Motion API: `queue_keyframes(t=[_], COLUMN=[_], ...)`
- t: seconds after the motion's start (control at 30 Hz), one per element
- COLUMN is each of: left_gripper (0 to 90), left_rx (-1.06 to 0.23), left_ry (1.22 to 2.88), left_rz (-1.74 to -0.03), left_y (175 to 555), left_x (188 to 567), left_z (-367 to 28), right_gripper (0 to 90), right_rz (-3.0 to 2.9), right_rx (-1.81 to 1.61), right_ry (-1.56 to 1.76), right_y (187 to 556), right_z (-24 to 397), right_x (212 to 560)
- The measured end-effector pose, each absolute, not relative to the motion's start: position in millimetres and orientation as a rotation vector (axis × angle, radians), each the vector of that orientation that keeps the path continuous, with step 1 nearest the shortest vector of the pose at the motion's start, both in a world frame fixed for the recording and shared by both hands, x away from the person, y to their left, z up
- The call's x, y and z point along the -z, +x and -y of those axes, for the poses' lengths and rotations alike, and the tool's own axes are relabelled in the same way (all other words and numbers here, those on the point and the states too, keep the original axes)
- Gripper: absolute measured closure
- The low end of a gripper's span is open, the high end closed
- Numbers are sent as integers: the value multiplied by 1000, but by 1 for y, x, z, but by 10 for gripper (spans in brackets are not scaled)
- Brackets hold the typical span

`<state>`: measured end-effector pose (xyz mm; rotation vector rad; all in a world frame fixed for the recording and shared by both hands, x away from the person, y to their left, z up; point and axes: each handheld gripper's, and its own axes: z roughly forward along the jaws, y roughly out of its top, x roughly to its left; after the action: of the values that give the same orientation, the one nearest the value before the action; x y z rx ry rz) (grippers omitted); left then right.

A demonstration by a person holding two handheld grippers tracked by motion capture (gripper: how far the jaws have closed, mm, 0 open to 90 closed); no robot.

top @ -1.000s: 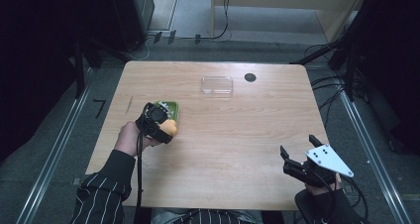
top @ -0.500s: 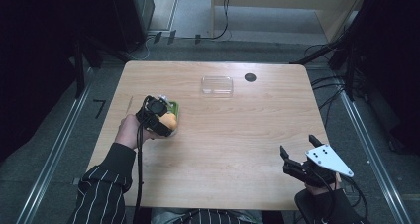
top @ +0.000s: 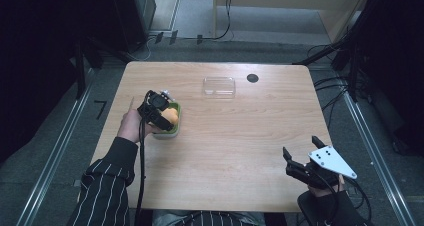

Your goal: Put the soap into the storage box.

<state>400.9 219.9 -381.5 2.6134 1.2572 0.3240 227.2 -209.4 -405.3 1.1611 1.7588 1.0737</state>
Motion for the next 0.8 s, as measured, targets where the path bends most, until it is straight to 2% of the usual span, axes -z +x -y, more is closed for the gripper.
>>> queue_keyframes(t=[0.8], left_gripper=[398], left_rx=[-340], left_ry=[2626], left_rz=[-1343], left_y=[430], left_x=[408], left_z=[-233], right_gripper=[133], right_rz=[-1762], right_rx=[-1072], right_ry=[1158], right_y=[227], right_z=[209], right_x=[405])
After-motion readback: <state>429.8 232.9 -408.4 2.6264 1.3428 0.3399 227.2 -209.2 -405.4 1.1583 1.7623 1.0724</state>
